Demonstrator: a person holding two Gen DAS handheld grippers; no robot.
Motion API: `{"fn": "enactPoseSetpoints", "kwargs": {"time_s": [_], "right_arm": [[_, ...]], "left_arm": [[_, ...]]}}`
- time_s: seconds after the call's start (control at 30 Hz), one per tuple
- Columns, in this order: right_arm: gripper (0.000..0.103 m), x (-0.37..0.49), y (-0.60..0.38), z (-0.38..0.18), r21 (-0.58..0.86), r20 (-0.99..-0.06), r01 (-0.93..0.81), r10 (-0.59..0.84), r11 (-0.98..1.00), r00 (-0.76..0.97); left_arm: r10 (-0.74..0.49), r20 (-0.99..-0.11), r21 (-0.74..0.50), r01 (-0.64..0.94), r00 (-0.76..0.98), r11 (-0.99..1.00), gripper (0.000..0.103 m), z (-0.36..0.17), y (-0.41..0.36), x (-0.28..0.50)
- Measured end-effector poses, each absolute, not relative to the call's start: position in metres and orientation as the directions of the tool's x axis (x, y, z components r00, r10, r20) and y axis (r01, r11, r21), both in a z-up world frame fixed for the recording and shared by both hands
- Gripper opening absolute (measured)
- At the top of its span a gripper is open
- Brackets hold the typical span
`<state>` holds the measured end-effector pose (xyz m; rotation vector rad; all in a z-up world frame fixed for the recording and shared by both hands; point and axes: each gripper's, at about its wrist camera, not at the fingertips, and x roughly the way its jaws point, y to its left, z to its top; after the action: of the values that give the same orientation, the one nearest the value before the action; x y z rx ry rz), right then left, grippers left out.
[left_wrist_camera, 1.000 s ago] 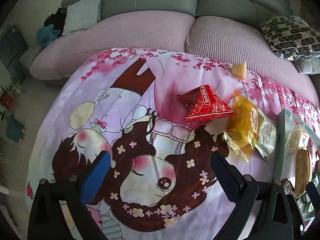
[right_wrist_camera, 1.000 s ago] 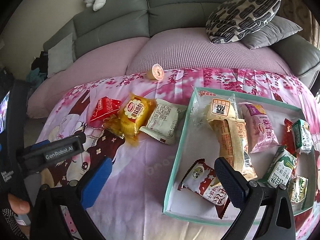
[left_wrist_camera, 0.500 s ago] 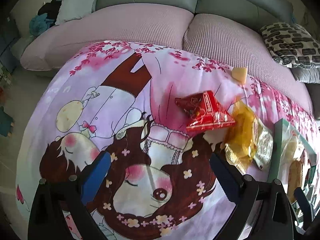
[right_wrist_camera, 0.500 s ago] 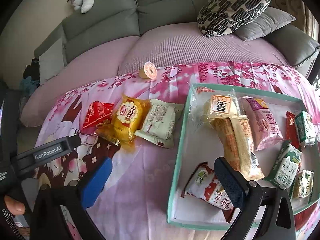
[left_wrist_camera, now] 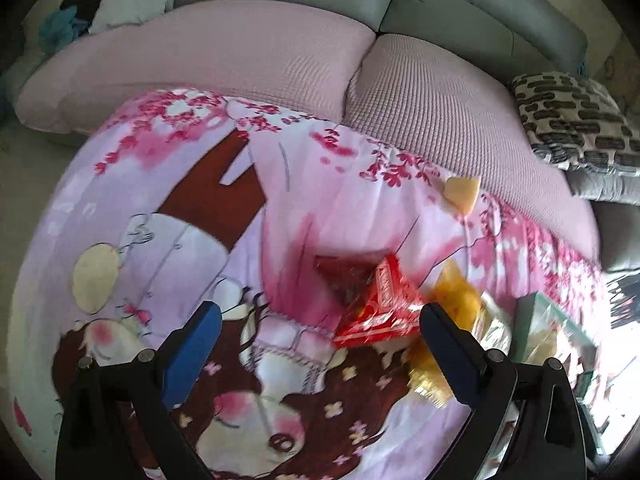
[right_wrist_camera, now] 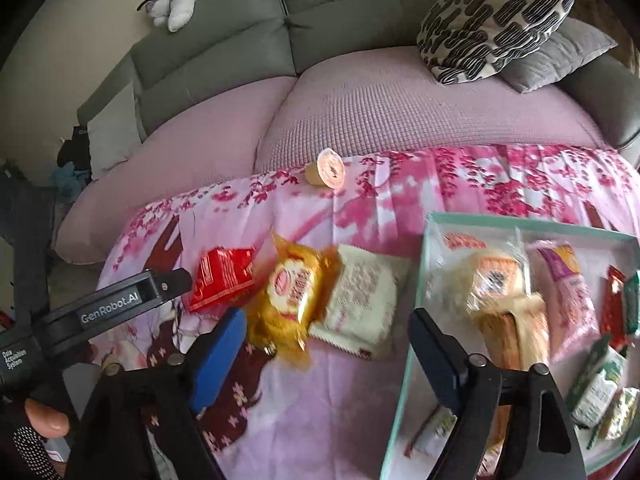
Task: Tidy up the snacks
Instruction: 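Grasp the red pack with the left tool while the right grasps the yellow cake pack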
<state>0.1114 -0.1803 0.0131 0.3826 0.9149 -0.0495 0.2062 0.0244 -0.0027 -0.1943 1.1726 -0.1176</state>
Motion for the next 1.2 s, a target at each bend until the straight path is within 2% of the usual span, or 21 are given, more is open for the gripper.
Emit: {"fn": "enactPoseSetpoints", "kwargs": {"time_s": [0.13, 0.4, 0.43, 0.47, 0.6, 0.67, 0.73, 1.0, 1.2], "right_arm": [[0.073, 0.129, -0.180, 0.007, 0.340, -0.788, 0.193, 0.166, 0.920, 0.593], [0.062, 0.152, -0.173, -0.007, 0.361, -0.807, 0.183, 0.208, 0.915, 0.552], [0.060, 0.154, -0.172, -0.009, 0.361, -0.810, 0.181, 0.212, 0.915, 0.547], [0.059, 0.156, -0.171, -0.011, 0.362, -0.813, 0.180, 0.215, 0.915, 0.541], [0.056, 0.165, -0.165, -0.021, 0.367, -0.824, 0.176, 0.231, 0.913, 0.517], [0.052, 0.169, -0.162, -0.027, 0.375, -0.827, 0.171, 0.245, 0.911, 0.507], [0.051, 0.174, -0.159, -0.035, 0.383, -0.832, 0.170, 0.259, 0.908, 0.490], [0.044, 0.175, -0.154, -0.040, 0.371, -0.834, 0.163, 0.251, 0.914, 0.492], [0.043, 0.162, -0.152, -0.027, 0.377, -0.815, 0.142, 0.256, 0.915, 0.520]], "left_arm": [[-0.211, -0.909, -0.229, -0.007, 0.359, 0.973, 0.099, -0.010, 0.020, 0.221], [-0.275, -0.910, -0.287, 0.006, 0.311, 0.958, 0.096, -0.029, 0.006, 0.237], [-0.277, -0.910, -0.289, 0.009, 0.307, 0.957, 0.093, -0.032, 0.004, 0.238], [-0.279, -0.911, -0.289, 0.010, 0.305, 0.957, 0.084, -0.033, 0.003, 0.239], [-0.293, -0.910, -0.307, -0.001, 0.292, 0.952, 0.073, -0.042, 0.003, 0.241], [-0.305, -0.907, -0.321, -0.006, 0.291, 0.947, 0.060, -0.046, 0.003, 0.241], [-0.302, -0.909, -0.318, -0.008, 0.287, 0.948, 0.053, -0.050, 0.003, 0.240], [-0.295, -0.905, -0.320, -0.033, 0.307, 0.947, 0.051, -0.052, 0.009, 0.233], [-0.290, -0.888, -0.329, -0.052, 0.356, 0.943, 0.051, -0.034, 0.022, 0.219]]}}
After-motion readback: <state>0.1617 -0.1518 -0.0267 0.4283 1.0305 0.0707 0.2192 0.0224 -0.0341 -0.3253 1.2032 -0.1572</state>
